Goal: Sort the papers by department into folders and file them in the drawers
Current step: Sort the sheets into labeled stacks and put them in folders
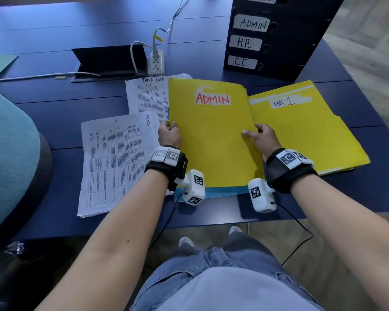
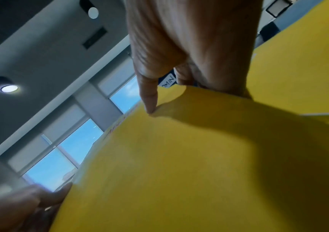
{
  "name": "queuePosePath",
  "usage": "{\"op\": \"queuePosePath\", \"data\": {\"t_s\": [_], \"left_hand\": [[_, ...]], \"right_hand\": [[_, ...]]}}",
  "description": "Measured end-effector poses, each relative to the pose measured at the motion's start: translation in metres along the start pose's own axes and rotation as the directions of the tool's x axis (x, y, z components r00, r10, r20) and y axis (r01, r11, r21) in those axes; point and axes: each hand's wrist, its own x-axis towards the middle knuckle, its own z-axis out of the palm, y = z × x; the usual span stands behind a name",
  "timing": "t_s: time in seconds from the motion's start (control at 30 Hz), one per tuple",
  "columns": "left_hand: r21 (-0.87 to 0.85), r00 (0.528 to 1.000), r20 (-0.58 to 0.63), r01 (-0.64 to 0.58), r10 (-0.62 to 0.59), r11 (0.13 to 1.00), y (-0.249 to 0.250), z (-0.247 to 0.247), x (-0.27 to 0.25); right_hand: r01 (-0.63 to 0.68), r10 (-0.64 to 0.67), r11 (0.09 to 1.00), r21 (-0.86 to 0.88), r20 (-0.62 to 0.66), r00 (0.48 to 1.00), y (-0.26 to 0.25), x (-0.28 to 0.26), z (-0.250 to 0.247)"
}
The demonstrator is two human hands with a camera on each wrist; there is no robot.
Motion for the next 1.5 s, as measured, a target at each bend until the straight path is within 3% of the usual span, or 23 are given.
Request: {"op": "queuePosePath", "data": {"t_s": [0.1, 0.17, 0.23, 0.3, 0.4, 0.5, 0.67, 0.93, 1.07, 1.17, 1.23, 1.5], "left_hand": [[0.012, 0.999, -0.034, 0.018, -0.018, 1.0, -0.004, -0.004, 0.001], [0.022, 0.997, -0.053, 0.06, -0.059, 0.998, -0.003, -0.007, -0.001], [0.015, 0.995, -0.034, 0.093, -0.092, 0.996, -0.001, -0.007, -0.001], [0.005, 0.994, 0.03, 0.101, -0.101, 0.995, 0.0, -0.006, -0.001], [0.07, 0.968, 0.23, 0.089, -0.103, 0.994, 0.0, -0.003, -0.006], [0.164, 0.887, 0.448, 0.038, -0.109, 0.986, 0.001, -0.001, -0.017], [0.153, 0.795, 0.604, -0.053, -0.051, 0.987, 0.013, -0.007, -0.035], [-0.191, 0.754, 0.651, 0.05, 0.089, 0.98, 0.043, -0.064, -0.04], [-0.279, 0.785, 0.601, 0.031, 0.149, 0.96, 0.048, -0.105, -0.033], [-0.297, 0.872, 0.461, -0.024, 0.166, 0.955, 0.038, -0.128, -0.022], [-0.286, 0.905, 0.392, -0.052, 0.166, 0.957, 0.023, -0.146, -0.017], [0.116, 0.958, 0.252, -0.168, 0.135, 0.979, -0.063, -0.171, 0.01]], "right_hand": [[-0.021, 0.021, 0.999, 0.046, 0.015, 1.0, -0.003, -0.004, 0.001], [0.055, -0.065, 0.98, -0.193, -0.044, 0.997, -0.004, -0.008, -0.001], [0.105, -0.18, 0.886, -0.452, -0.125, 0.976, -0.007, -0.016, -0.005], [0.169, -0.276, 0.844, -0.51, -0.141, 0.951, -0.01, -0.026, -0.012], [0.277, -0.307, 0.918, -0.284, -0.067, 0.949, -0.009, -0.032, -0.021], [0.272, -0.27, 0.958, -0.089, 0.037, 0.962, -0.024, -0.043, -0.027], [0.213, -0.265, 0.945, 0.246, 0.198, 0.944, -0.065, -0.07, -0.018], [0.343, -0.33, 0.938, 0.046, 0.423, 0.844, -0.077, -0.078, 0.057], [0.384, -0.313, 0.922, -0.048, 0.492, 0.813, -0.064, -0.07, 0.098], [0.378, -0.266, 0.919, -0.111, 0.533, 0.803, -0.056, -0.061, 0.123], [0.378, -0.221, 0.907, -0.184, 0.557, 0.801, -0.052, -0.056, 0.135], [0.455, -0.111, 0.72, -0.524, 0.56, 0.821, -0.038, -0.043, 0.177]]}}
